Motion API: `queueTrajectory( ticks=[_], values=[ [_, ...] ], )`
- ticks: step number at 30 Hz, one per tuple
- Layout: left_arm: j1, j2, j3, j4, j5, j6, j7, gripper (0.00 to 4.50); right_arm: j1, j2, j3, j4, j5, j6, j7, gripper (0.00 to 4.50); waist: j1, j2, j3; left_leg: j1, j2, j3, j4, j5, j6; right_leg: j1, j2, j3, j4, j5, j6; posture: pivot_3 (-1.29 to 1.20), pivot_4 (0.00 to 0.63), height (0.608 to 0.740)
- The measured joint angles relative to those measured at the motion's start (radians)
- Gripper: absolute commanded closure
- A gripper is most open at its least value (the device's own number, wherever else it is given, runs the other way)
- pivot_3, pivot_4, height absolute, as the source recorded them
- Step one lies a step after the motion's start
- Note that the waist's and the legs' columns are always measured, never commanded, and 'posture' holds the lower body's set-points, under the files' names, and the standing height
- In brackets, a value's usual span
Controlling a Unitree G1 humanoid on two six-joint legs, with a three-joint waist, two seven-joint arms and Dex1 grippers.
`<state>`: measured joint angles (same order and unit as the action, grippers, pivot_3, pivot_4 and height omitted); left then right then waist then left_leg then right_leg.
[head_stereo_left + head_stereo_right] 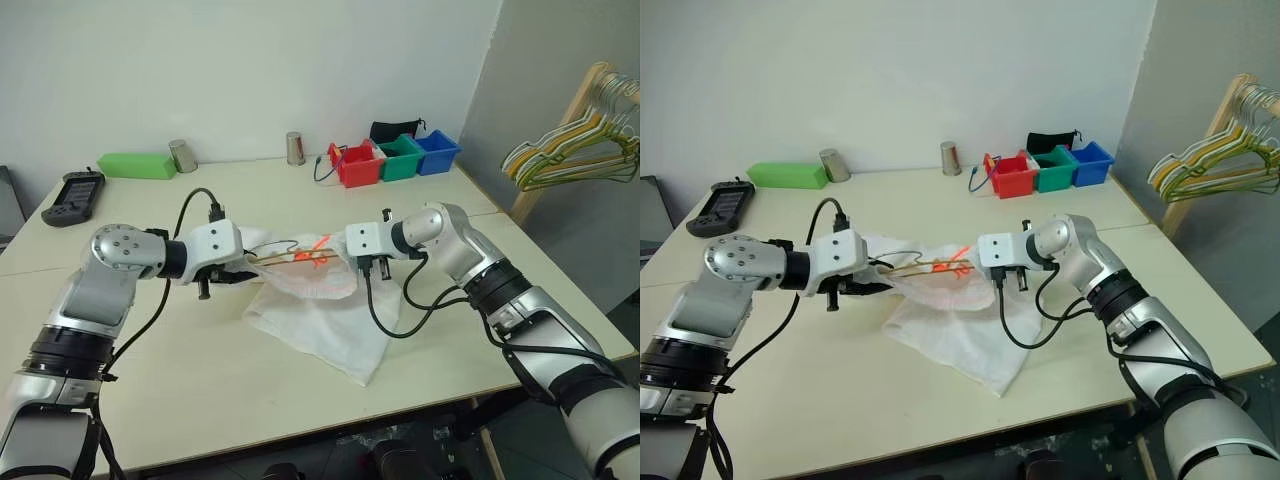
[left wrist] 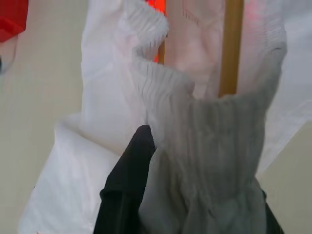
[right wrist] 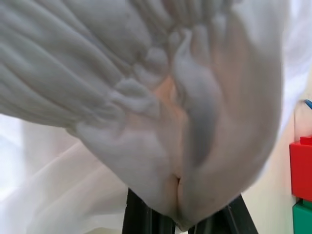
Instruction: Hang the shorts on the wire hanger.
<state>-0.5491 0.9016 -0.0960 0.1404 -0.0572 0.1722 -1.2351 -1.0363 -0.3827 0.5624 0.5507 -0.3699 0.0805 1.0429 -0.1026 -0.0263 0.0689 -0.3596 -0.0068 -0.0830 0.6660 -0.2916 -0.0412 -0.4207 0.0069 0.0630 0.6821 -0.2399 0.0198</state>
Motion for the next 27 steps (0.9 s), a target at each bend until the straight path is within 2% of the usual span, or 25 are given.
queueTrajectory(
  ticks=[1, 2, 4, 6, 12, 20, 25, 27],
  values=[
    [0.003, 0.011, 0.017, -0.014, -0.029, 0.025, -0.018, 2.3, 0.0, 0.004, -0.003, 0.0, 0.002, 0.009, 0.0, 4.5, -0.001, 0.0, 0.0, 0.0, 0.0, 0.0, 0.0, 0.0, 0.0, 0.0, 0.0, 0.0, 0.0, 0.0, 0.0, 0.03, 0.0, 0.74],
    [0.008, 0.043, 0.044, -0.035, -0.072, 0.064, -0.05, 1.94, 0.003, 0.008, -0.011, 0.0, 0.004, 0.02, -0.001, 4.5, -0.002, 0.0, 0.0, 0.0, 0.0, 0.0, 0.0, 0.0, 0.0, 0.0, 0.0, 0.0, 0.0, 0.0, 0.0, 0.03, 0.0, 0.74],
    [0.02, 0.088, 0.094, -0.06, -0.135, 0.123, -0.097, 1.74, 0.005, 0.015, -0.023, 0.007, 0.008, 0.036, -0.003, 4.5, -0.002, 0.0, 0.0, 0.0, 0.0, 0.0, 0.0, 0.0, 0.0, 0.0, 0.0, 0.0, 0.0, 0.0, 0.0, 0.04, 0.0, 0.74],
    [0.026, 0.126, 0.12, -0.073, -0.183, 0.173, -0.134, 1.27, 0.006, 0.025, -0.036, 0.018, 0.017, 0.05, -0.007, 4.5, -0.001, 0.0, 0.0, 0.0, 0.0, -0.001, 0.0, 0.0, 0.0, 0.0, 0.001, -0.001, 0.0, 0.0, 0.0, 0.04, 0.0, 0.74],
    [0.027, 0.181, 0.153, -0.122, -0.233, 0.222, -0.164, 0.1, 0.006, 0.056, -0.06, 0.054, 0.039, 0.067, -0.021, 4.5, 0.008, 0.0, 0.0, 0.0, 0.0, 0.0, 0.0, 0.0, 0.0, 0.0, 0.001, 0.0, 0.0, 0.0, 0.0, 0.05, 0.0, 0.74],
    [0.026, 0.228, 0.234, -0.109, -0.299, 0.327, -0.148, 0.03, 0.019, 0.064, -0.097, 0.07, 0.05, 0.094, -0.039, 4.5, 0.017, -0.001, 0.0, 0.0, 0.0, 0.0, 0.0, 0.0, 0.0, 0.0, 0.001, 0.0, 0.0, 0.0, 0.0, 0.05, 0.0, 0.74],
    [-0.005, 0.23, 0.304, -0.105, -0.368, 0.429, -0.091, 0.03, 0.132, 0.052, -0.14, -0.025, 0.086, 0.178, -0.045, 4.5, 0.021, 0.0, 0.0, 0.0, 0.0, 0.0, 0.0, 0.0, 0.0, 0.001, 0.001, -0.001, 0.0, 0.0, 0.0, 0.03, 0.016, 0.74],
    [-0.02, 0.191, 0.323, -0.125, -0.387, 0.473, -0.024, 0.03, 0.197, 0.041, -0.175, -0.134, 0.112, 0.279, -0.052, 4.5, 0.024, 0.0, 0.0, 0.0, 0.0, -0.001, 0.0, 0.0, 0.0, 0.001, 0.001, -0.001, 0.0, 0.0, 0.0, -0.01, 0.013, 0.74]
  ],
)
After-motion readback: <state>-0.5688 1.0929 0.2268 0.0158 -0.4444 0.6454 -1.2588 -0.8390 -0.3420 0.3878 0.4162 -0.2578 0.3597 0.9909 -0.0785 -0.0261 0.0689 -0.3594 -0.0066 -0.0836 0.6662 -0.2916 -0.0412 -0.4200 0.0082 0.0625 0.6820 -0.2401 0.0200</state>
